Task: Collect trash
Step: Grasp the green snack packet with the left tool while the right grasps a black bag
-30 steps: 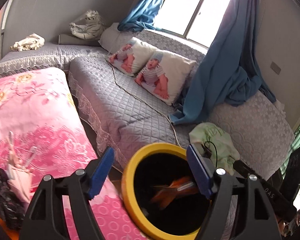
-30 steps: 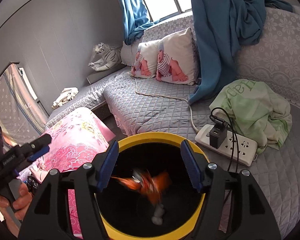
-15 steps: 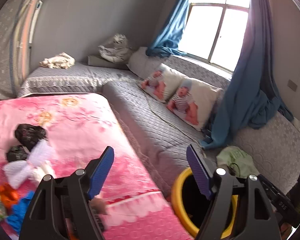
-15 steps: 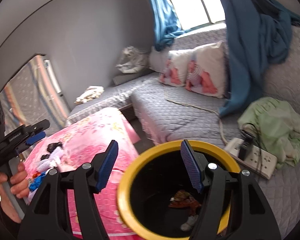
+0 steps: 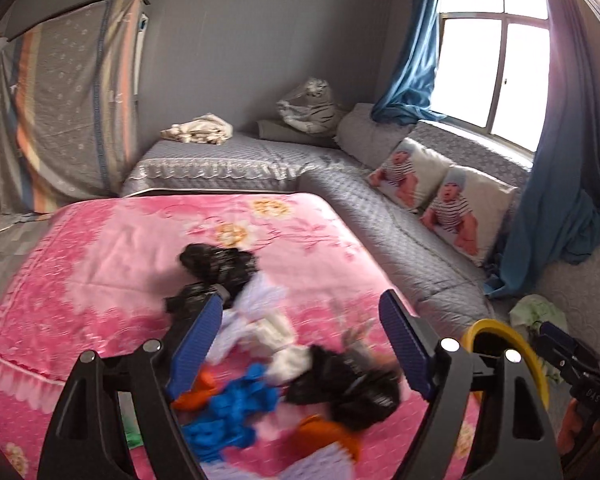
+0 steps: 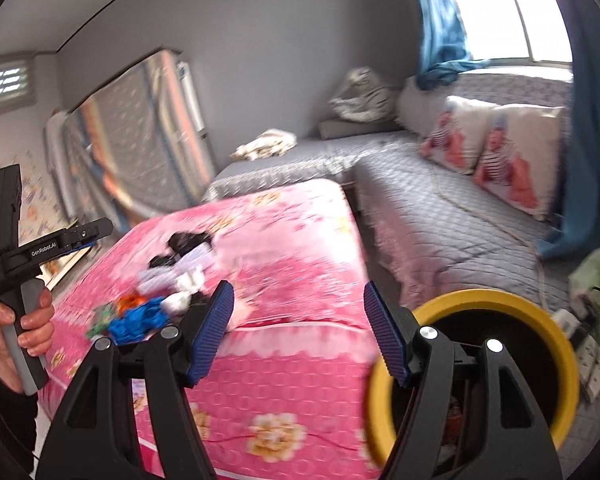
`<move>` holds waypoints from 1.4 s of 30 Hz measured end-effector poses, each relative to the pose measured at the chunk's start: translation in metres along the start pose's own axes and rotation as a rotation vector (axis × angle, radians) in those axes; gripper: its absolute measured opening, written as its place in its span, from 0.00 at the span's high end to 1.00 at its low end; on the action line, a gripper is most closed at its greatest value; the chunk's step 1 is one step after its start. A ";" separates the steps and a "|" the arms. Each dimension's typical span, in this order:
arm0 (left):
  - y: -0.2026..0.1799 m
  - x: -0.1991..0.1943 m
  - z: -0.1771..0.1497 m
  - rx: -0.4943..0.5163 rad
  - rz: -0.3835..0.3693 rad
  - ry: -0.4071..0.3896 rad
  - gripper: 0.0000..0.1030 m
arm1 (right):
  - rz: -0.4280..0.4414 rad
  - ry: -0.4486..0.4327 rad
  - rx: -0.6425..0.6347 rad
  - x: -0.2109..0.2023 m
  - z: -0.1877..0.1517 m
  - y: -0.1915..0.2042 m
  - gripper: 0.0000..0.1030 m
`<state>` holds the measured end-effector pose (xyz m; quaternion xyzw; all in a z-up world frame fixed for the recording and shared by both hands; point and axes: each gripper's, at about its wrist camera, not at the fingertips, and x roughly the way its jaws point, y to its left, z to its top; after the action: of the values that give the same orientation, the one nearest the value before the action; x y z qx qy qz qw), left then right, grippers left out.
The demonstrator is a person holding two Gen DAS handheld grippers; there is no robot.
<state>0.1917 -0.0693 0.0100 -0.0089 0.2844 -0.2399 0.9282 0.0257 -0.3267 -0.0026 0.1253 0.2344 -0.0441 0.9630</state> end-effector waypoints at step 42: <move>0.145 0.042 -0.093 -0.189 0.138 0.272 0.32 | 0.170 0.339 -0.168 0.134 -0.051 0.108 0.38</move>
<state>0.2369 0.0515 -0.1122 -0.0444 0.4284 -0.1468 0.8905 0.1371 -0.2122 -0.0846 0.0694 0.3845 0.0790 0.9171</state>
